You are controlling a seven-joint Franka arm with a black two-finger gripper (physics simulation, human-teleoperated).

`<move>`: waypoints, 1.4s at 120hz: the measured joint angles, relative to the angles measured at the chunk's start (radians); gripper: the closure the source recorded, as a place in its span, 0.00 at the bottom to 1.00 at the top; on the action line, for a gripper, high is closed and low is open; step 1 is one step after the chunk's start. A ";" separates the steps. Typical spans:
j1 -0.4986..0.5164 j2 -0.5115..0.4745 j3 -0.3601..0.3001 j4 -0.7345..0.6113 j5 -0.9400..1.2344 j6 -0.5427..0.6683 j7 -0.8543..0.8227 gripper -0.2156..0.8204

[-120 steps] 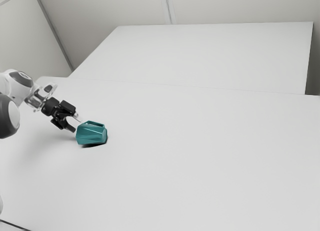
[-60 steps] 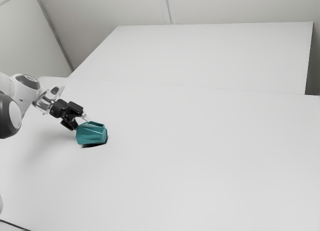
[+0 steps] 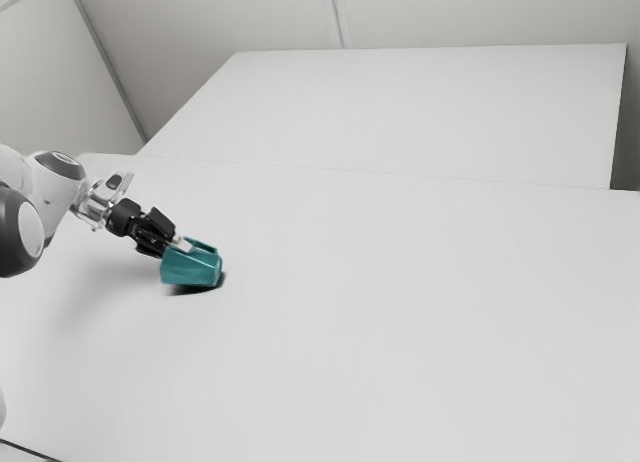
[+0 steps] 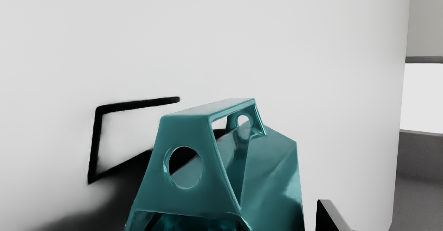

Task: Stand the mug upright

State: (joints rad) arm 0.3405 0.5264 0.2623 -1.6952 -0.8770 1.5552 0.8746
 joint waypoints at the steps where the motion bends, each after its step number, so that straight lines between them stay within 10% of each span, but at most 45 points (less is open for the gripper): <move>1: 0.000 0.000 0.000 0.000 -0.001 0.000 0.000 0.77; 93: -0.052 -0.107 -0.035 0.003 0.019 0.018 0.001 0.96; 168: -0.241 -0.300 -0.178 0.027 0.616 0.131 -0.263 0.97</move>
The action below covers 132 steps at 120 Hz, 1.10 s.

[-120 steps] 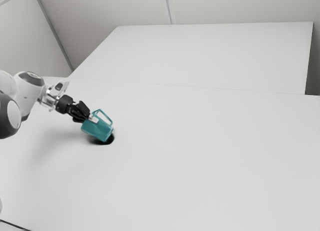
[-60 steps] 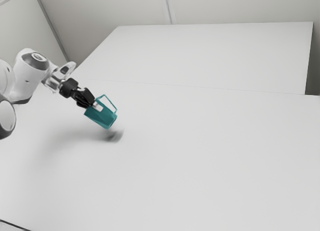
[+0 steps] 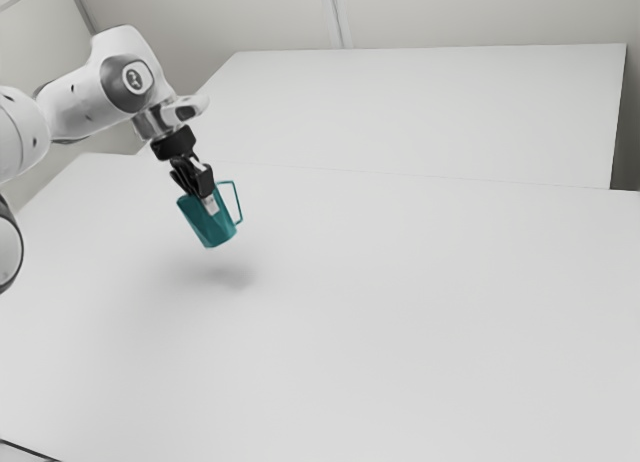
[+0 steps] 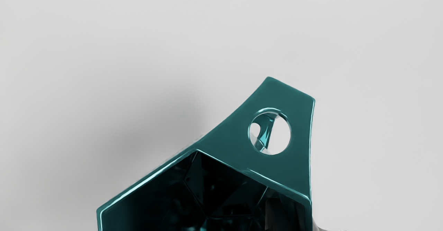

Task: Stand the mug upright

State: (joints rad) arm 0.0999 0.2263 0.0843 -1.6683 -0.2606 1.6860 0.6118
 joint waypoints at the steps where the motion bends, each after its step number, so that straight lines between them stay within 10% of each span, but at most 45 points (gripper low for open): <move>1: -0.002 -0.004 0.000 -0.004 0.005 0.003 -0.004 0.97; 132: -0.116 0.013 -0.003 -0.198 0.200 0.349 -0.429 0.97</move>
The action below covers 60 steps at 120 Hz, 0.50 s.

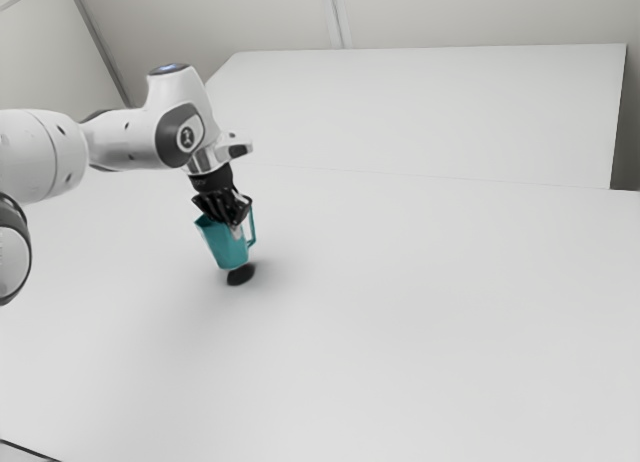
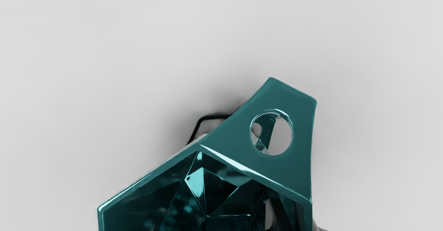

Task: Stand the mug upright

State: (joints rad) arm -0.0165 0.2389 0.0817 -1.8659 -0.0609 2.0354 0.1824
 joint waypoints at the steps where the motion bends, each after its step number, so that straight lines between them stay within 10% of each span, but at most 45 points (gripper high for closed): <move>1: 0.000 0.001 0.000 0.000 0.000 0.001 -0.002 0.97; 48: 0.000 0.060 0.001 0.011 0.001 0.021 -0.058 0.96; 60: 0.000 0.062 0.001 0.011 -0.003 0.021 -0.064 0.75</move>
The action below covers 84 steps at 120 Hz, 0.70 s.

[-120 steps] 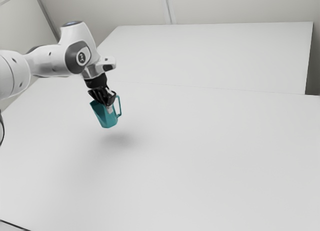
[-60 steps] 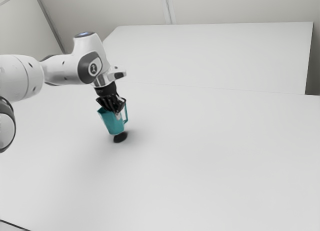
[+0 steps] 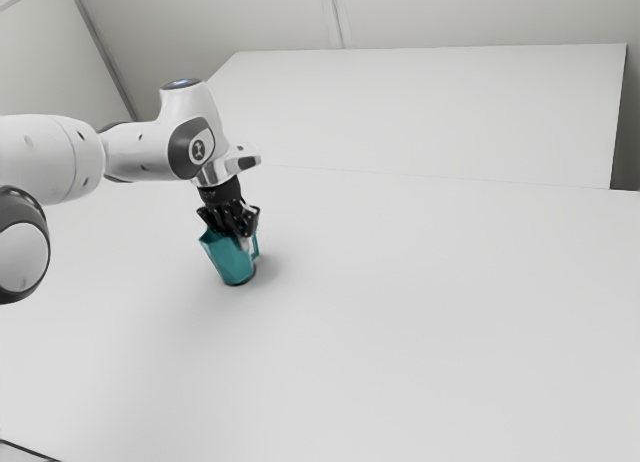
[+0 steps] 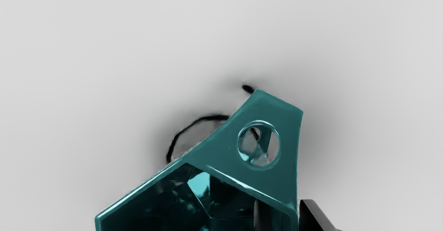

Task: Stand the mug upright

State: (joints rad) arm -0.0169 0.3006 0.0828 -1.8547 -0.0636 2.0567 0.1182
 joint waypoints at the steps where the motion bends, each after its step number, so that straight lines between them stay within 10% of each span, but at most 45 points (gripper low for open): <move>1: 0.000 0.000 0.000 0.000 0.000 0.000 0.000 0.74; 32: 0.000 -0.042 -0.001 0.003 -0.003 -0.005 -0.010 0.37; 84: -0.010 -0.210 -0.019 0.142 -0.005 -0.212 -0.014 0.23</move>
State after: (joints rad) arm -0.0270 0.0908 0.0640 -1.7122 -0.0682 1.8444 0.1045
